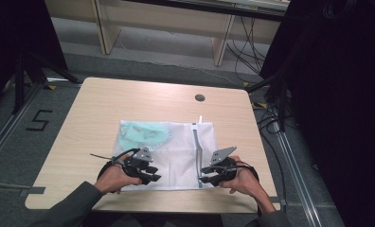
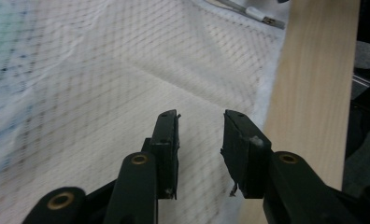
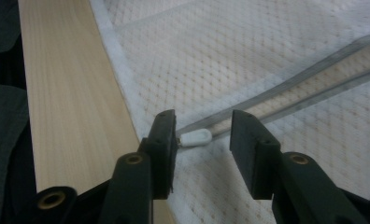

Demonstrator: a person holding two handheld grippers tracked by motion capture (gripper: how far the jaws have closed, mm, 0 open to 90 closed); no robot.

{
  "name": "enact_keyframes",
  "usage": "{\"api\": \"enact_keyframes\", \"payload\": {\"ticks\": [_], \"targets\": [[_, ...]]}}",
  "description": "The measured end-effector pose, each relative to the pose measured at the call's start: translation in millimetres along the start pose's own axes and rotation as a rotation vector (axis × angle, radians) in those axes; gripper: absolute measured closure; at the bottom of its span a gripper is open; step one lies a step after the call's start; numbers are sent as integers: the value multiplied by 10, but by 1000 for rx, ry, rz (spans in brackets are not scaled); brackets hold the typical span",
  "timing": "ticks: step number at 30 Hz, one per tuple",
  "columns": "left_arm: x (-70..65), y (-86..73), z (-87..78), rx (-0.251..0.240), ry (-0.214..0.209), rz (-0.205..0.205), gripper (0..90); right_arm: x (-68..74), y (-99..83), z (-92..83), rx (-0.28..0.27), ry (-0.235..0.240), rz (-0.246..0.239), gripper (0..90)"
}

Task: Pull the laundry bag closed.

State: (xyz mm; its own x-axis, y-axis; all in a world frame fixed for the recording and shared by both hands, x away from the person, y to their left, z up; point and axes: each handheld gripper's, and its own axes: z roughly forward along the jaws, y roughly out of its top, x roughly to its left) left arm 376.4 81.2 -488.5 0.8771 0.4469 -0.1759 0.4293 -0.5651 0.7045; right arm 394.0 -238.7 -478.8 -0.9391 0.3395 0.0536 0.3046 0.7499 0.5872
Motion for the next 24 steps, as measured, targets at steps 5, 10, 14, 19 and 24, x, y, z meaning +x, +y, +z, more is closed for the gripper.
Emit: {"api": "enact_keyframes", "payload": {"ticks": [5,10,14,19,24], "targets": [[-9,-5,17,-1,-6,-4,635,-28,34,99,38,39,13,590],[24,-8,6,4,0,11,634,-47,71,164,77,83,8,592],[29,-13,6,5,2,8,631,-52,68,176,96,106,4,594],[25,-21,10,12,3,-13,608,-59,67,169,101,115,-26,641],[40,-23,9,16,6,-12,587,-34,88,156,118,125,-55,704]]}}
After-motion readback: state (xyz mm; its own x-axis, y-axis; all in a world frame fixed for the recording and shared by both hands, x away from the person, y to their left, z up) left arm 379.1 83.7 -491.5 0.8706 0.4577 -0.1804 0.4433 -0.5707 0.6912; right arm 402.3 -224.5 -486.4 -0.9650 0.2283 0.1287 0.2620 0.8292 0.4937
